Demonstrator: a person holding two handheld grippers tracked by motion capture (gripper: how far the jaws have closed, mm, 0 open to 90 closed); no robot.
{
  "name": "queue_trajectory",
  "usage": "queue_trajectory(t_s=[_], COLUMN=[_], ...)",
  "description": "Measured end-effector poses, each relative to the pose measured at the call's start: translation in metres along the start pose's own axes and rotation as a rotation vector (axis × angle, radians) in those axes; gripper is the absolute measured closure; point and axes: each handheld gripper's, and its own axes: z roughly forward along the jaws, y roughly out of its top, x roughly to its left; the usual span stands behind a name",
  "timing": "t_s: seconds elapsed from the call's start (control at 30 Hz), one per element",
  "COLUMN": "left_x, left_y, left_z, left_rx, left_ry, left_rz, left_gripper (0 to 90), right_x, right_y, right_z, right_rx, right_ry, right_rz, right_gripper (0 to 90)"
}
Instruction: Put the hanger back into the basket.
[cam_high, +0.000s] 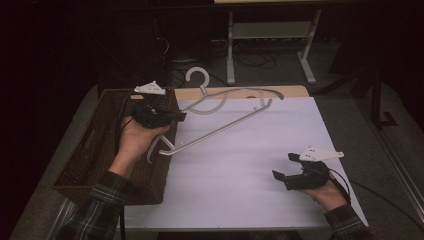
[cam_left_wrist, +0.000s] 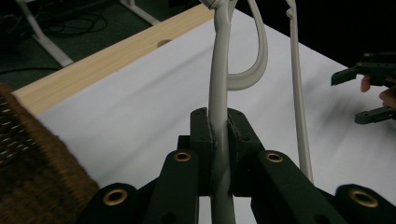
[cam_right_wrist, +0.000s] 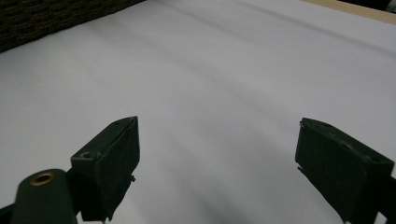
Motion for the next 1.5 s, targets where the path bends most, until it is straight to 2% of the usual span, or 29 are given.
queue_trajectory(t_s=[0.07, 0.17, 0.2, 0.23, 0.37, 0.5, 0.53, 0.57, 0.67, 0.77, 0.8, 0.9, 1.13, 1.2, 1.3, 1.5], left_x=[0.003, 0.014, 0.014, 0.019, 0.026, 0.034, 0.038, 0.038, 0.046, 0.050, 0.054, 0.060, 0.072, 0.078, 0.085, 0.099], left_y=[-0.001, -0.006, -0.006, -0.009, -0.015, -0.022, -0.025, -0.025, -0.032, -0.036, -0.041, -0.048, -0.062, -0.069, -0.076, -0.090], left_z=[-0.005, -0.020, -0.020, -0.029, -0.042, -0.058, -0.067, -0.067, -0.083, -0.090, -0.098, -0.108, -0.128, -0.135, -0.140, -0.149], left_rx=[-0.001, -0.002, -0.002, -0.009, -0.016, -0.029, -0.036, -0.036, -0.044, -0.044, -0.044, -0.045, -0.047, -0.039, -0.028, -0.020], left_ry=[0.008, 0.040, 0.040, 0.055, 0.072, 0.102, 0.116, 0.116, 0.143, 0.157, 0.171, 0.198, 0.252, 0.292, 0.330, 0.362], left_rz=[-0.001, -0.013, -0.013, -0.019, -0.030, -0.046, -0.056, -0.056, -0.072, -0.078, -0.084, -0.097, -0.120, -0.124, -0.127, -0.156], left_gripper=[82.9, 82.9, 82.9, 82.9, 82.9, 82.9, 82.9, 82.9, 82.9, 82.9, 82.9, 82.9, 82.9, 82.9, 82.8, 82.8], right_x=[0.000, -0.001, -0.001, -0.001, -0.001, -0.001, 0.000, 0.001, 0.003, 0.005, 0.006, 0.008, 0.007, 0.006, 0.006, 0.003], right_y=[0.000, 0.000, 0.001, 0.001, 0.002, 0.003, 0.004, 0.005, 0.006, 0.005, 0.004, 0.003, 0.001, 0.001, 0.001, -0.001], right_z=[0.000, -0.001, -0.002, -0.002, -0.004, -0.005, -0.007, -0.007, -0.009, -0.012, -0.014, -0.019, -0.020, -0.019, -0.018, -0.018], right_rx=[-0.002, -0.009, -0.012, -0.017, -0.030, -0.045, -0.051, -0.055, -0.055, -0.057, -0.053, -0.058, -0.059, -0.054, -0.048, -0.049], right_ry=[0.000, 0.001, 0.000, -0.001, 0.001, -0.003, -0.005, -0.007, -0.014, -0.018, -0.022, -0.039, -0.050, -0.050, -0.052, -0.054], right_rz=[0.003, 0.005, 0.008, 0.009, 0.014, 0.020, 0.026, 0.023, 0.018, 0.018, 0.019, 0.016, 0.024, 0.028, 0.033, 0.037], right_gripper=[13.2, 13.2, 13.1, 13.0, 12.5, 8.3, 5.1, 4.9, 4.2, 4.2, 4.2, 4.4, 5.0, 5.0, 5.0, 5.2])
